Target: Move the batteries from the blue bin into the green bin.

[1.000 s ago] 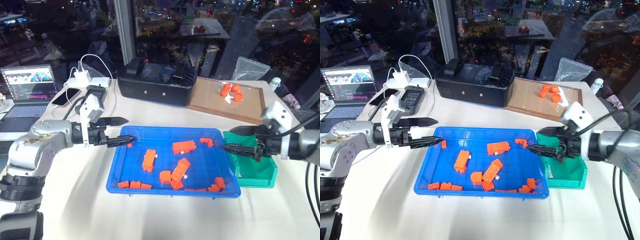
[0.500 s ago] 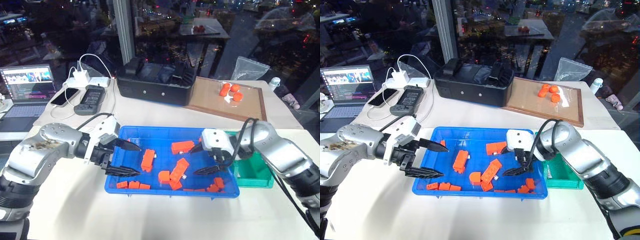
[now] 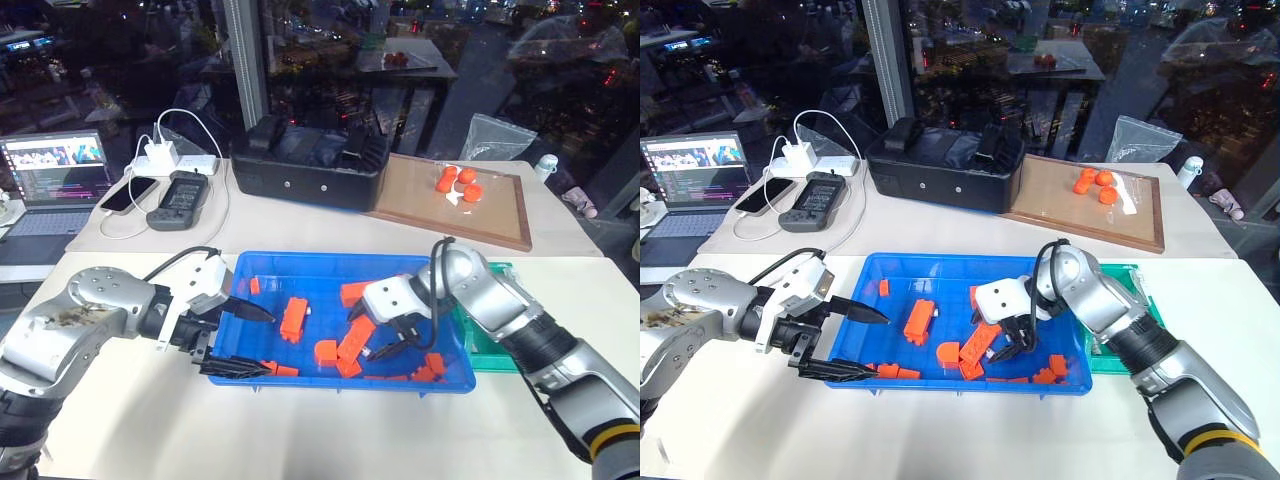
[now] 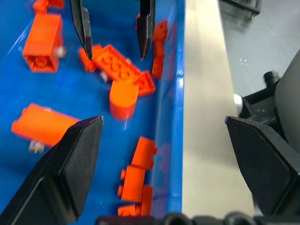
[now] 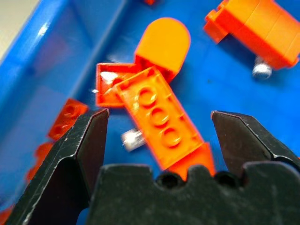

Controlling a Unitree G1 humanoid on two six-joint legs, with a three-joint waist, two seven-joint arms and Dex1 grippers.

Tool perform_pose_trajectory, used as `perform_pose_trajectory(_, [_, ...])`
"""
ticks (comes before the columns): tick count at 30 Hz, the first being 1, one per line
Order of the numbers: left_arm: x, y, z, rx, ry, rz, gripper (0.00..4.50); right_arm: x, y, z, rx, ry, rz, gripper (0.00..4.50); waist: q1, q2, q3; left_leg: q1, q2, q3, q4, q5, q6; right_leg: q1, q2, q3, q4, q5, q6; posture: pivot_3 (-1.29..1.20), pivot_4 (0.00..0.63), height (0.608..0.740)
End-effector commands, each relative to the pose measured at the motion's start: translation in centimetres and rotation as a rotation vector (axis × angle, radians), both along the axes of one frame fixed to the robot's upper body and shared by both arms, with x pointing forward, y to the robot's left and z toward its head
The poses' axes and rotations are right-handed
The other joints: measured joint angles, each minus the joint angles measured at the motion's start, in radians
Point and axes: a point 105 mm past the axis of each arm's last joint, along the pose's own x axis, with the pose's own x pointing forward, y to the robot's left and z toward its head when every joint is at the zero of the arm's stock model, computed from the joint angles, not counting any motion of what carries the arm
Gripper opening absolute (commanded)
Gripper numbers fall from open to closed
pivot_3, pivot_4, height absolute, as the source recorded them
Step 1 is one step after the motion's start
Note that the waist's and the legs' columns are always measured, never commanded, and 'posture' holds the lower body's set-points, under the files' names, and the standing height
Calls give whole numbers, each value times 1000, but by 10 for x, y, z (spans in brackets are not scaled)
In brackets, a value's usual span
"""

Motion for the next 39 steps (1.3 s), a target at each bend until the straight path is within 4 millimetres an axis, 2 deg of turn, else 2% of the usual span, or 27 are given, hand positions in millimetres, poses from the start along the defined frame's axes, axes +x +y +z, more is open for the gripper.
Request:
perform_pose_trajectory(1, [1,2,8,12,-74,2,4500,4,2,-2,-17,-23,30,4046,2,0,0,0,0,0,0,0,0,0,0,0,0,0,0,0,150,740])
perform_pose_trajectory(2, [1,2,8,12,-75,3,4500,5,2,-4,-19,-21,30,4046,2,0,0,0,0,0,0,0,0,0,0,0,0,0,0,0,150,740])
perform_pose_trajectory(3, [1,2,8,12,-77,3,4500,5,2,-5,-20,-18,29,3813,2,0,0,0,0,0,0,0,0,0,0,0,0,0,0,0,150,740])
perform_pose_trajectory(8, [4,4,7,18,-81,9,4500,8,-2,-6,-26,-12,22,2287,0,0,0,0,0,0,0,0,0,0,0,0,1,0,0,0,150,740])
perform_pose_trajectory(11, [6,4,6,17,-84,7,4500,12,-3,5,-3,-34,13,1375,-1,0,0,0,0,0,0,0,0,0,0,0,1,0,0,0,150,740])
perform_pose_trajectory(16, [8,3,3,16,-83,-14,4500,11,-16,32,15,-28,-30,1375,1,0,0,0,0,0,0,0,0,0,0,0,1,0,0,0,150,740])
perform_pose_trajectory(19, [11,1,3,11,-88,-27,4500,18,-42,41,-33,-55,-125,1375,6,0,0,0,0,0,0,0,0,0,0,0,1,0,0,0,150,740])
perform_pose_trajectory(23, [14,-3,2,5,-94,-47,4500,34,-79,38,-99,-111,-294,1375,8,0,0,0,0,1,0,0,0,-1,-1,0,0,-3,-5,0,150,740])
perform_pose_trajectory(25, [17,-5,2,-7,-101,-51,4500,42,-94,32,-136,-141,-369,2385,6,0,0,0,0,1,0,0,0,-1,-1,1,0,-3,-6,0,150,740])
perform_pose_trajectory(26, [18,-6,2,-15,-102,-52,4500,43,-97,30,-143,-151,-382,2641,5,0,0,0,0,1,0,0,0,-1,-1,1,0,-3,-6,0,150,740])
perform_pose_trajectory(28, [20,-8,3,-18,-102,-57,4500,45,-93,31,-112,-166,-393,3233,1,0,0,0,0,2,-1,0,0,1,-1,1,1,-3,-6,0,150,740])
perform_pose_trajectory(31, [21,-8,2,-9,-101,-66,4500,43,-81,39,-50,-161,-394,4359,-8,1,0,-1,0,2,-1,0,0,1,0,4,2,0,-1,0,150,740])
perform_pose_trajectory(36, [22,-7,2,-4,-101,-68,4500,34,-61,51,23,-152,-357,4462,-3,1,0,0,0,2,0,0,0,0,1,4,7,-1,-1,0,150,740])
perform_pose_trajectory(39, [21,-6,3,-2,-100,-69,4500,12,-40,49,68,-32,-311,4462,-1,1,0,0,0,2,0,0,0,-1,1,4,9,-1,-1,0,150,740])
